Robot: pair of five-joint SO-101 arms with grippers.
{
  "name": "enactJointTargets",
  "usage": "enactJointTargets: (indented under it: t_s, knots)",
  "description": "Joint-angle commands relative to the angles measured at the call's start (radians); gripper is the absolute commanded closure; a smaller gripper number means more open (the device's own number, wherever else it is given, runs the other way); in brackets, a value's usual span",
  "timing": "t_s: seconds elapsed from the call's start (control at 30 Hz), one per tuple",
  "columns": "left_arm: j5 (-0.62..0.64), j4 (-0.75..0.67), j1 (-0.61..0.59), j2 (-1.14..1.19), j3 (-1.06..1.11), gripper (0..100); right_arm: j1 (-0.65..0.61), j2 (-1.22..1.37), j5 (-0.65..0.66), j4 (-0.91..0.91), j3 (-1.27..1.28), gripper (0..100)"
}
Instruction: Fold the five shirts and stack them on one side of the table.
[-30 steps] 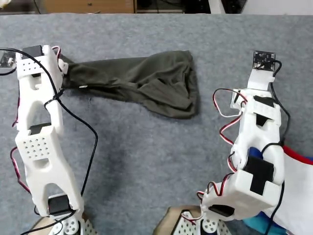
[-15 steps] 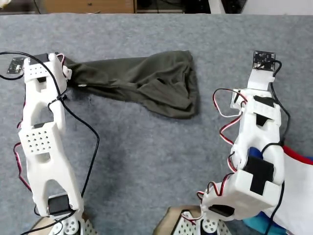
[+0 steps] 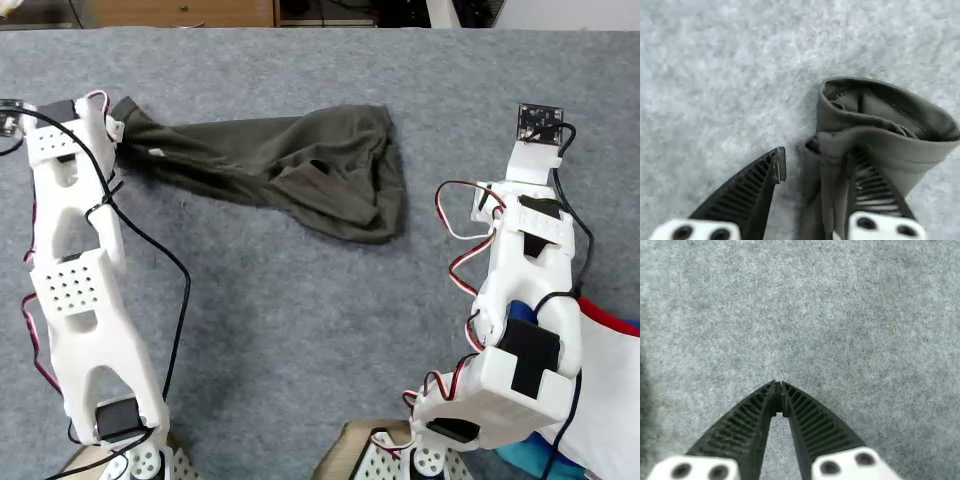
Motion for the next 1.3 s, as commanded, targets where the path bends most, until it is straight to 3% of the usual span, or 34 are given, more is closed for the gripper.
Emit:
enactJointTargets:
  t_s: [0.0, 0.77, 0.87, 1.1, 1.27]
  knots:
    - [-0.058, -0.052, -0.011, 0.016, -0.046, 90, -0.012, -0.004, 0.008, -0.023, -0.047, 99.4]
    - [-0.123, 0.026, 0.000, 0.031, -0.207, 98, -0.012, -0.004, 0.008, -0.021, -0.045, 99.4]
    - [-0.150, 0.123, 0.020, 0.030, -0.292, 98, -0.012, -0.004, 0.008, -0.021, -0.045, 99.4]
    - [-0.239, 0.462, 0.048, 0.042, -0.775, 98, -0.018, -0.010, 0.054, 0.017, -0.050, 99.4]
    - [-0.285, 0.465, 0.014, 0.042, -0.778, 98, -0.085, -0.024, 0.157, 0.278, -0.191, 96.3]
